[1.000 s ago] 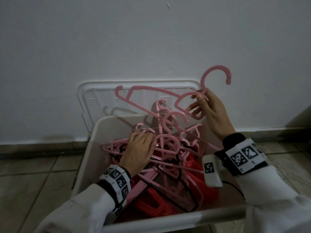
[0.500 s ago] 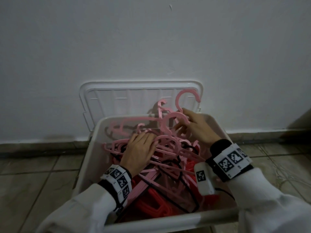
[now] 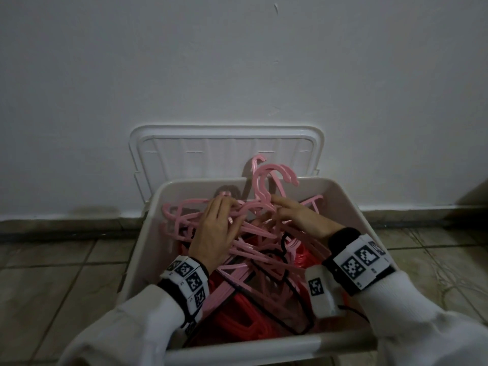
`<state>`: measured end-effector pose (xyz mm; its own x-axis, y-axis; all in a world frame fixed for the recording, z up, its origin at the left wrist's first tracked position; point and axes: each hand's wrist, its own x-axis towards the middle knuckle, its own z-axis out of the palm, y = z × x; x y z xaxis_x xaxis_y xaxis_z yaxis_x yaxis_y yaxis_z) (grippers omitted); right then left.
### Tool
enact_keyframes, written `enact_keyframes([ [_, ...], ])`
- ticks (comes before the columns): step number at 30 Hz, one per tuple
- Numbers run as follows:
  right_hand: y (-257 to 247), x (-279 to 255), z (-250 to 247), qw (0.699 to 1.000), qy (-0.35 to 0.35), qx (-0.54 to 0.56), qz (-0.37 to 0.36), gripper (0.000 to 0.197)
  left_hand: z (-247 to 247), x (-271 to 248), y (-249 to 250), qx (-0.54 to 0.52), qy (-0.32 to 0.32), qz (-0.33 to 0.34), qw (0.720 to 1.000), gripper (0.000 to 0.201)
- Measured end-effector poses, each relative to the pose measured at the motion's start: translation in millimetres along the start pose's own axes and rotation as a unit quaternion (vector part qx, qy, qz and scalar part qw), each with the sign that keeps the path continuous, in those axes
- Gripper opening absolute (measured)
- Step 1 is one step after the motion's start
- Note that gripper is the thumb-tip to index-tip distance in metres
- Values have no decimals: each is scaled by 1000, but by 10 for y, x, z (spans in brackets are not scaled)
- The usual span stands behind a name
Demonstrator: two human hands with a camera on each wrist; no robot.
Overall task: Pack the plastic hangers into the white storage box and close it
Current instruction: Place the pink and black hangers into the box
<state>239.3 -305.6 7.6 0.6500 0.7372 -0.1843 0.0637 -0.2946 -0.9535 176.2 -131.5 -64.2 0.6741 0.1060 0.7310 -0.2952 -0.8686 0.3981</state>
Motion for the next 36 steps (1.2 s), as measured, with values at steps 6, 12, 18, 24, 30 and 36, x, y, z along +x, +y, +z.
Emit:
enact_keyframes([
  [6,-3,-14,-20,996,-13,-80,-28,38,-7,-18,0,255,12,33,966,28],
  [12,9,-46,-45,988,-79,-132,8,31,51,-44,32,143,-83,93,982,26],
  [18,24,-28,-376,975,14,-219,30,24,43,-73,15,104,-133,72,983,26],
  [24,298,16,-408,915,-64,-385,103,21,29,-75,25,129,-120,109,978,38],
  [30,115,-35,-513,931,23,-363,34,18,21,-73,65,176,-56,178,966,36],
  [36,-14,-92,-539,938,147,-309,-58,10,-13,-61,102,154,-15,186,970,38],
])
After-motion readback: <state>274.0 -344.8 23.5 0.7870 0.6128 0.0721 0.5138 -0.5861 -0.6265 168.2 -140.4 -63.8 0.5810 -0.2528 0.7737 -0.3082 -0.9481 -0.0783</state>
